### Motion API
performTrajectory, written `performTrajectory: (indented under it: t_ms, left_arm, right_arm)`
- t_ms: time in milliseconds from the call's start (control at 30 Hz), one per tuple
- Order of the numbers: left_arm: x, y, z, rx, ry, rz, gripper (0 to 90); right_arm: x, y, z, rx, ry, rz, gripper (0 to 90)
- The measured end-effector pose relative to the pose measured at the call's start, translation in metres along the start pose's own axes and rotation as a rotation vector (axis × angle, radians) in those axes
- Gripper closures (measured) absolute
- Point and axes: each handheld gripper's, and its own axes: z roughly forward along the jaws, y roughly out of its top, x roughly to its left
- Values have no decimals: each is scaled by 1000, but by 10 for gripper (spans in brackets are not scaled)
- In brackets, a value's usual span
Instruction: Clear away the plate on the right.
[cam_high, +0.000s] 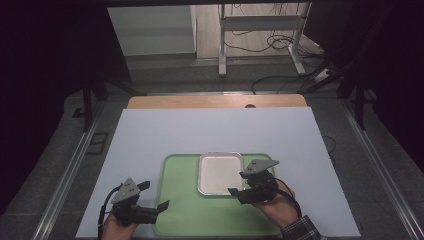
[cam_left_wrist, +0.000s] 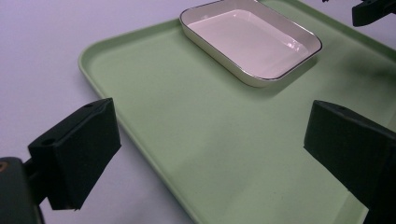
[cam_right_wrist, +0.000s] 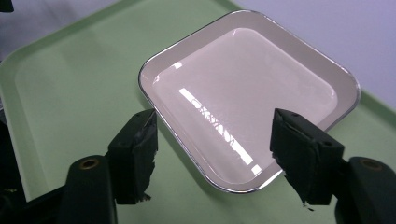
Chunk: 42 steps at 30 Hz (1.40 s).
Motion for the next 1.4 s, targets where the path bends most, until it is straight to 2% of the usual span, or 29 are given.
performTrajectory:
  t_ms: [600,967,1233,1400]
  left_arm:
    - [-1,2,-4,-34,7,7,31]
    - [-5,4,-8,-61,30,35,31]
    - [-7,4,-10,-66,46,46,31]
    - [-9,3,-12,-67,60,55,29]
  right_arm:
    - [-6,-4,-10,-56,-31,6,157]
    - [-9,-8,-15,-79,-36,30,86]
    - [-13,-12,-19,-101,-47,24,11]
    - [-15,-15,-23,-108,-62,51,0]
